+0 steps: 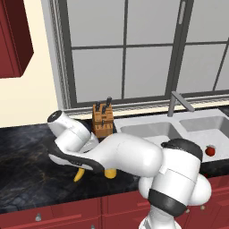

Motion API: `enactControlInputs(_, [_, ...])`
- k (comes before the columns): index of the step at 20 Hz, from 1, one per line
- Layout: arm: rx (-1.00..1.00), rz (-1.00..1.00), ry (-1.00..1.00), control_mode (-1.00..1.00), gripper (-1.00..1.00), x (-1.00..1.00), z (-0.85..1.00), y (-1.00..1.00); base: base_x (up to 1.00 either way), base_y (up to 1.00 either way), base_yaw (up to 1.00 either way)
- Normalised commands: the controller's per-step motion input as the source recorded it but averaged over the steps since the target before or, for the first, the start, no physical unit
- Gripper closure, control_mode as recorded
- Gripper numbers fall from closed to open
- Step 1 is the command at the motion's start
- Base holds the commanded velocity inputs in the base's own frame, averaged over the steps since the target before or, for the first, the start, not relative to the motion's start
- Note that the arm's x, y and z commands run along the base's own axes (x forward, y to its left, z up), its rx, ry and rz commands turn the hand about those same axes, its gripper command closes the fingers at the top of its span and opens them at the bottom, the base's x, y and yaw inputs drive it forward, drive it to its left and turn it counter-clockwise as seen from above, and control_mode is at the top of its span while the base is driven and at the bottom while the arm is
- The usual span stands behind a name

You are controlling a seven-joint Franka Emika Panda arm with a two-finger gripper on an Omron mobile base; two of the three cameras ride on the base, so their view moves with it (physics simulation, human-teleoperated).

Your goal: Pick up all produce items and place them in the sink. Turn on the sink faucet to wash them. Then turn the sink off and put them in the tray.

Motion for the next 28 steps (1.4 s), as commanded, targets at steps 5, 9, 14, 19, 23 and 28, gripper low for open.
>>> enactControlInputs(5, [0.0, 0.0, 0.11, -1.0, -1.0, 0.24, -0.25, 0.05, 0.0, 0.0, 0.0])
enactControlInputs(9, [0.0, -0.02, 0.17, -1.0, -1.0, 0.31, -0.18, 0.1, 0.0, 0.0, 0.0])
enactControlInputs(14, [0.0, -0.01, 0.11, -1.0, -1.0, 0.07, -0.23, 0.01, 0.0, 0.0, 0.0])
enactControlInputs(19, [0.0, 0.0, 0.1, -1.0, -1.0, 0.21, -0.22, 0.15, 0.0, 0.0, 0.0])
enactControlInputs(23, [0.0, -0.01, 0.04, -1.0, -1.0, 0.27, -0.22, 0.18, 0.0, 0.0, 0.0])
enactControlInputs(28, [0.0, -0.03, 0.01, -1.0, -1.0, 0.29, -0.2, 0.3, 0.0, 0.0, 0.0])
